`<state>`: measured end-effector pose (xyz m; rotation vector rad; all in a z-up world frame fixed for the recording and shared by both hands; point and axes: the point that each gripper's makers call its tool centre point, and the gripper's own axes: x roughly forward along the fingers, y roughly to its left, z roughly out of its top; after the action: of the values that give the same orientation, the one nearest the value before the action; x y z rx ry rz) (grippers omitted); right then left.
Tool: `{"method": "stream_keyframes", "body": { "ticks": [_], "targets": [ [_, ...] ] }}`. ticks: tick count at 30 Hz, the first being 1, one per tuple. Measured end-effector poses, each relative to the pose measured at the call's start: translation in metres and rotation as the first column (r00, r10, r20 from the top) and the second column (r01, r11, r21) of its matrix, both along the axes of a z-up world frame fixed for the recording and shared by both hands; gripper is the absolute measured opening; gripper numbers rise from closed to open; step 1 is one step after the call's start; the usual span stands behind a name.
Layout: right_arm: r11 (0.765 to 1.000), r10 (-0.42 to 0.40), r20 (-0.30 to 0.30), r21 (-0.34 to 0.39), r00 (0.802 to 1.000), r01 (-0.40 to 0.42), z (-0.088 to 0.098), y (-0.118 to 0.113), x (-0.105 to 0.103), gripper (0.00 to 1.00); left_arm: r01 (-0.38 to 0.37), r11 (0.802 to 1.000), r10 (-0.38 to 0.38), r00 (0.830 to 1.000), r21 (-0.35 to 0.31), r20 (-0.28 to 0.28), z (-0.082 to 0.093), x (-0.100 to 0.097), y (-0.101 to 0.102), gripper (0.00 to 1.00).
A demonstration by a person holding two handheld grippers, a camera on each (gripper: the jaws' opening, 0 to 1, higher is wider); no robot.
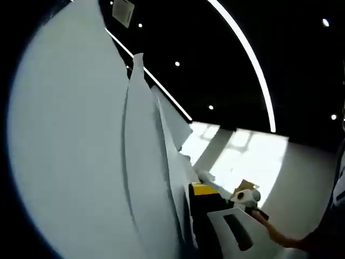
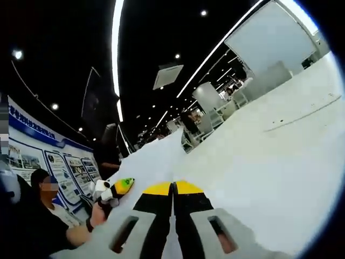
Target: Organize the stack of printing papers by aligning and flattening the scattered papers on the table
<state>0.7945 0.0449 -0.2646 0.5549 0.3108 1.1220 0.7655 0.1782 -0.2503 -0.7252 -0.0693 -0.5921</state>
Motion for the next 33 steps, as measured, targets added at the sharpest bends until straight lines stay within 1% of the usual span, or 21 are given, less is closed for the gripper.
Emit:
{"method": "stream_keyframes", "body": {
  "ticks": [4,12,15,17,19,22,24,27,30,33],
  "targets": [
    [0.999,0.011,-0.009,0.035,1.0,-0.011,0.004,0.004,0.0,0.0,-0.003,1.0,0.003,1.0,0.004,0.0,-0.001,0.0,-0.001,0.1],
    [0.999,0.022,0.021,0.042,1.0,-0.023,0.008,0.012,-0.008,0.0,0.001,1.0,-0.001,1.0,0.029,-0.003,-0.002,0.0,-0.005,0.1],
    [0.999,0.032,0.042,0.036,0.999,-0.034,0.009,0.017,-0.015,0.0,0.0,0.999,0.001,1.0,0.042,-0.003,-0.004,0.0,-0.005,0.09],
    [0.999,0.031,0.056,0.013,0.998,-0.032,0.008,0.019,-0.017,0.0,-0.007,0.998,0.007,1.0,0.055,-0.003,-0.005,0.001,-0.004,0.07],
    [1.0,0.031,0.062,-0.006,0.998,-0.031,0.006,0.019,-0.019,0.0,-0.007,0.998,0.007,1.0,0.055,-0.006,-0.005,0.001,-0.003,0.06],
    [1.0,0.025,0.061,-0.016,0.998,-0.024,0.005,0.019,-0.02,0.0,-0.015,0.998,0.016,1.0,0.055,-0.013,-0.006,0.001,-0.002,0.06],
    [1.0,0.016,0.046,-0.023,0.999,-0.015,0.004,0.018,-0.019,0.08,-0.014,0.998,0.015,1.0,0.053,-0.015,-0.006,0.001,-0.001,0.06],
    [1.0,0.006,0.038,-0.016,0.999,-0.005,0.007,0.015,-0.02,0.14,-0.029,0.998,0.03,0.999,0.057,-0.013,-0.006,0.002,0.001,0.06],
    [1.0,-0.01,0.032,-0.009,0.999,0.01,0.01,0.011,-0.019,0.25,-0.029,0.999,0.029,0.999,0.029,-0.021,-0.005,0.002,0.004,0.06],
    [0.999,-0.036,0.036,-0.028,0.999,0.037,0.009,0.006,-0.017,0.31,-0.018,1.0,0.017,0.999,-0.006,-0.033,-0.004,0.001,0.004,0.06]
  ]
}}
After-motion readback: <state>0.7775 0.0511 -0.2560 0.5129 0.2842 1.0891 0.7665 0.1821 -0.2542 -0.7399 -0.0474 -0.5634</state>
